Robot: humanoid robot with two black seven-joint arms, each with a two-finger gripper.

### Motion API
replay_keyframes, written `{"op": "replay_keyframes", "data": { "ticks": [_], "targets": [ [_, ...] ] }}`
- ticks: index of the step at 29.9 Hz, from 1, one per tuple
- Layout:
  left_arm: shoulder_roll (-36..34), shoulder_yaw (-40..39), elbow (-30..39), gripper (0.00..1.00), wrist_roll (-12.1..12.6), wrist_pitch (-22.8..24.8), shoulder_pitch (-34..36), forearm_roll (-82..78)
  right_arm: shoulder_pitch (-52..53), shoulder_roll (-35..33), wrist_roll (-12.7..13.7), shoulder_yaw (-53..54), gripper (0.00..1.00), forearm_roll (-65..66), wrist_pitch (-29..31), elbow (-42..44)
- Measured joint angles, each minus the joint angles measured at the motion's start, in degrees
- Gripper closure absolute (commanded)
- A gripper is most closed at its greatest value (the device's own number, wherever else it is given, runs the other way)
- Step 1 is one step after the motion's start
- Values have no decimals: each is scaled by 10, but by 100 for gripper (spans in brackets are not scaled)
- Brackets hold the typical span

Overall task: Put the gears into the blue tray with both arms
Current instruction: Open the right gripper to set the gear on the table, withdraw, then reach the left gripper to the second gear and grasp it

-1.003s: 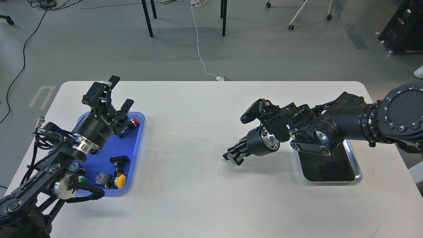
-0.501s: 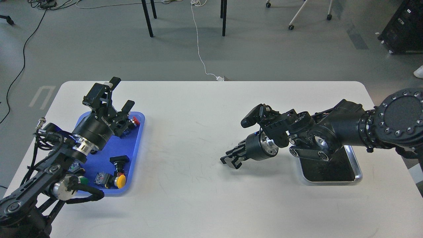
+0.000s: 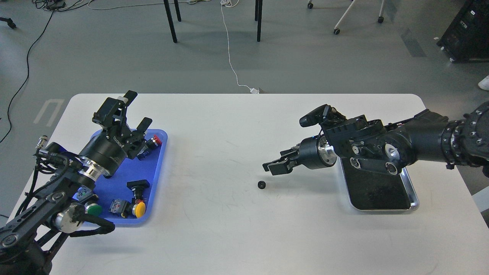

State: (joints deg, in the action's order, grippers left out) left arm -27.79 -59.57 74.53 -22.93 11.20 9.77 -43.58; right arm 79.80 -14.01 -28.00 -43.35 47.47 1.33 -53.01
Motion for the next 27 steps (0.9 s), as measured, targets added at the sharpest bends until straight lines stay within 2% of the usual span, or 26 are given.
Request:
{"op": "replay_keyframes", "data": {
  "ticks": [4, 6, 11, 17, 22, 25, 27],
  "targets": [
    [-17, 2, 4, 2, -39, 3, 5, -1, -50, -86, 0, 114, 4, -95, 5, -30],
    [-23, 5, 9, 2, -47, 6, 7, -4, -92, -122, 0, 188, 4, -154, 6, -52],
    [-26, 7, 28, 2, -51, 20, 21, -62, -219, -174, 0, 384, 4, -250, 7, -79],
    [-22, 18, 53, 2, -51, 26, 40, -261, -379, -188, 0, 600, 3, -348, 31, -80],
    [-28, 140, 58, 2, -51, 29, 120, -442, -474, -208, 0, 714, 3, -427, 135, -79],
    [-28, 239, 50, 2, -51, 27, 201, -576, -507, -227, 0, 731, 3, -446, 184, -77],
    [-23, 285, 37, 2, -51, 26, 243, -669, -522, -232, 0, 733, 3, -449, 197, -76]
  ]
}}
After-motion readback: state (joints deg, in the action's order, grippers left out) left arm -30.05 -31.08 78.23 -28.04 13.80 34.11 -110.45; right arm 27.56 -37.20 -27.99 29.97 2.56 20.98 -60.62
